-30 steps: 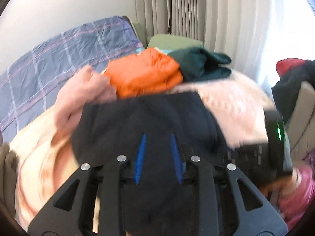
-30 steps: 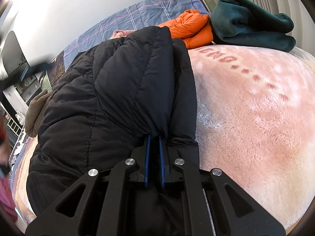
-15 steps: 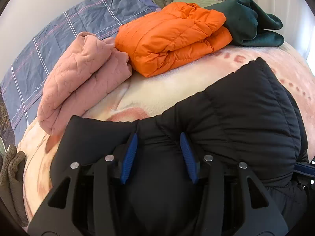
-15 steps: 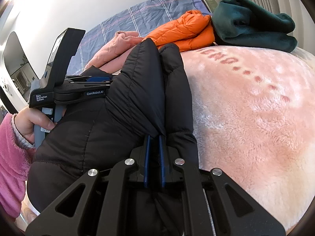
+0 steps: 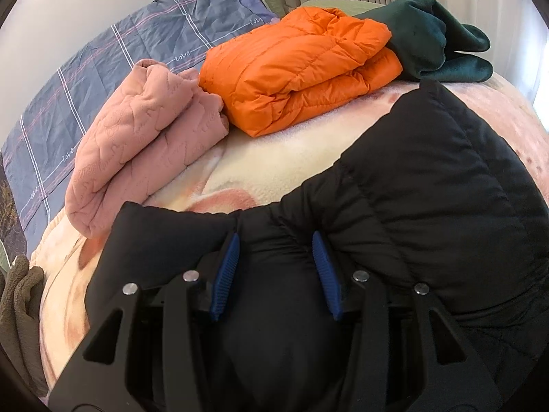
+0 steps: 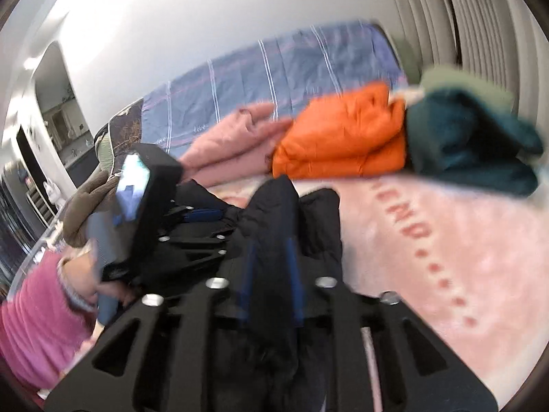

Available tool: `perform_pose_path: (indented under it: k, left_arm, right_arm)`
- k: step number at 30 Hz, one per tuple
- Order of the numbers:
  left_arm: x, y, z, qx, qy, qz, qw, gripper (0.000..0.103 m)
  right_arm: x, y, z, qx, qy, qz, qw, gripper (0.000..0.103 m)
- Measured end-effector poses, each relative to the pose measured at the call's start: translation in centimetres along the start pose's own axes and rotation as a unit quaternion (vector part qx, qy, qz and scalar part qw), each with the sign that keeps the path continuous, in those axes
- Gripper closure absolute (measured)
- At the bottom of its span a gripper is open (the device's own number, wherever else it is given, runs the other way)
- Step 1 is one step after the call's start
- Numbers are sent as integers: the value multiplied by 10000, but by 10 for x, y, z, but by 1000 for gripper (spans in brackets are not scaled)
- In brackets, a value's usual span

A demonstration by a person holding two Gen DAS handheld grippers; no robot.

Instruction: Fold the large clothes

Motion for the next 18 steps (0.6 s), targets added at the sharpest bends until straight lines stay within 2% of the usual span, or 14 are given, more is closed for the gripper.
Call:
perform_pose_path:
  k: [1, 3, 6, 10, 18]
  left_arm:
    - [0, 0, 1, -12, 18, -7, 10000, 58]
    - [0, 1, 2, -53, 67, -23, 10000, 58]
    - [1, 1, 3, -79, 150, -9, 9999, 58]
    - [3, 2, 4, -101, 241, -35, 9997, 58]
    - [4, 3, 5, -155, 311, -71, 9994, 58]
  right_arm:
    - [15, 2, -6, 159, -52, 210, 9996, 96]
    - [46, 18, -19, 264, 194, 589, 9977, 102]
    - [57, 32, -23, 367, 147, 615, 9973, 103]
    - [55, 35, -11, 132, 423, 607, 9972, 103]
    - [55, 35, -12, 221, 322, 607, 9974, 103]
Point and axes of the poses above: each gripper's, at about its wrist camera, not at the fingertips, and x roughly the way its jaws point, z to its left, y to its underside, the point moved 4 cm from there along x, roughly the way its jaws point, and after that the axes turned 5 degrees about z, right-handed, at the moved point
